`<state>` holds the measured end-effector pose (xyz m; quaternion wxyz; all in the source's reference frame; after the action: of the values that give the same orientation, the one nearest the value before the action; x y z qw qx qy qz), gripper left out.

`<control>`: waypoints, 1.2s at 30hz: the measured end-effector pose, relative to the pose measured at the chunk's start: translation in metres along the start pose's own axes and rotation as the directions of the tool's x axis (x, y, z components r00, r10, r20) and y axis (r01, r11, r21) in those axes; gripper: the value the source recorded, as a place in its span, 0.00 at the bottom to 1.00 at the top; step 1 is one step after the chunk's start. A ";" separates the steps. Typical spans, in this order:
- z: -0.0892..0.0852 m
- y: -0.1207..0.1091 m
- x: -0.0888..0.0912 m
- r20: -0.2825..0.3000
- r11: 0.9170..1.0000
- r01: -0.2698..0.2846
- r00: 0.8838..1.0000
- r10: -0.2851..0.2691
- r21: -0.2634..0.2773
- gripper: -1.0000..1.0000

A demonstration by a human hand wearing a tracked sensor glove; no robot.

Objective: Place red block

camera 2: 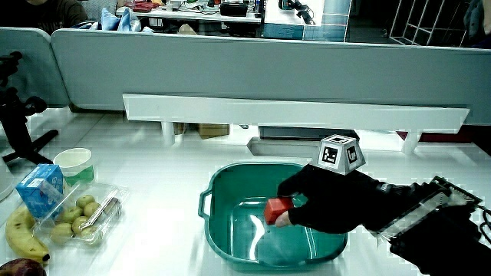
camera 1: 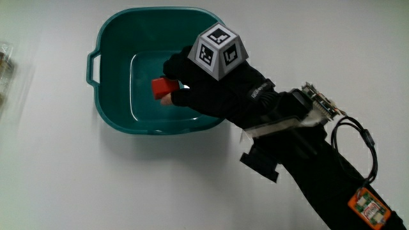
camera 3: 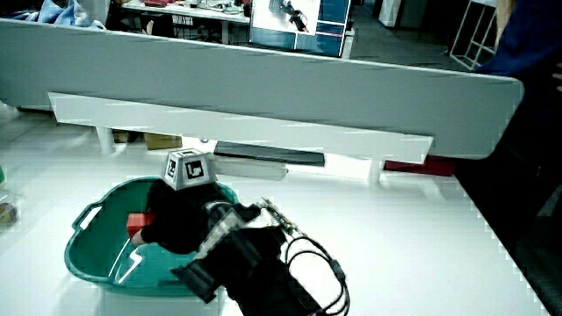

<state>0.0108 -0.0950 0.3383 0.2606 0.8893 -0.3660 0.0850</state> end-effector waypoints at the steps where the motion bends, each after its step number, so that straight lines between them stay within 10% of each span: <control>1: -0.002 0.004 0.002 -0.002 1.000 0.014 1.000 -0.014 -0.015 0.50; 19: -0.036 0.041 0.033 -0.090 0.986 0.102 0.989 -0.115 -0.131 0.50; 36: -0.062 0.058 0.028 -0.014 0.969 0.151 0.988 -0.157 -0.198 0.50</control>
<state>-0.0070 -0.1145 0.4240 0.3581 0.8837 -0.2986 0.0411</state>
